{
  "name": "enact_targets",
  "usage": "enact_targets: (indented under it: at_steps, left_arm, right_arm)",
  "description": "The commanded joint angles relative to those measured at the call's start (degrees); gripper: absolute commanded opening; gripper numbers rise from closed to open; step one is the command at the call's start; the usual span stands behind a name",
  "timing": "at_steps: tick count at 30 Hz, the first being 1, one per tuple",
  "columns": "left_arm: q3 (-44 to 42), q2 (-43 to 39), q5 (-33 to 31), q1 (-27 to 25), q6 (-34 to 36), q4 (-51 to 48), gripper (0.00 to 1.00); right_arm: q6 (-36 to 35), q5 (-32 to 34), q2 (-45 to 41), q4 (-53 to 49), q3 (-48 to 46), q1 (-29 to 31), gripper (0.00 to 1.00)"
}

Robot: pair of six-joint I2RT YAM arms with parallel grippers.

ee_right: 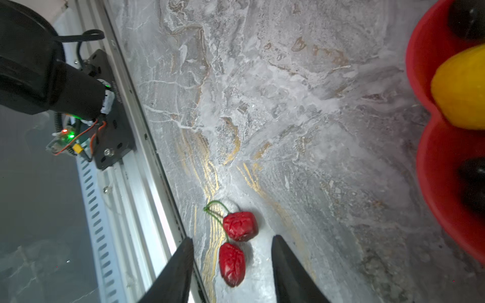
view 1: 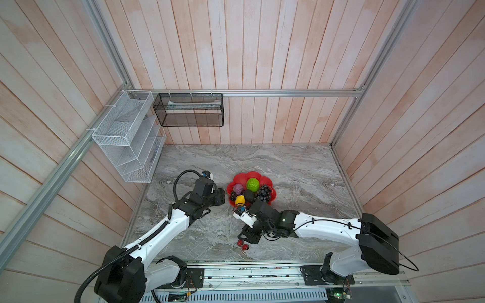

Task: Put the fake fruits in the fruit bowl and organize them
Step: 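Open the left gripper and draw back while the right gripper reaches toward the red cherries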

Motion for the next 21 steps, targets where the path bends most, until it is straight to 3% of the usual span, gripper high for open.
enact_targets:
  at_steps: [1, 9, 21]
  left_arm:
    - [-1.6, -1.6, -2.3, 0.7, -2.4, -0.8, 0.70]
    - [-4.0, -6.6, 5.0, 10.1, -3.5, -1.5, 0.73]
    - [-3.5, -7.4, 5.7, 11.0, -3.6, -1.7, 0.73]
  right_arm:
    - [-8.2, 2.1, 7.3, -3.9, 5.7, 3.2, 0.52]
    - [-15.4, 0.8, 15.3, -5.3, 10.9, 6.1, 0.56]
    - [-18.7, 0.7, 15.6, -7.9, 8.2, 6.5, 0.57]
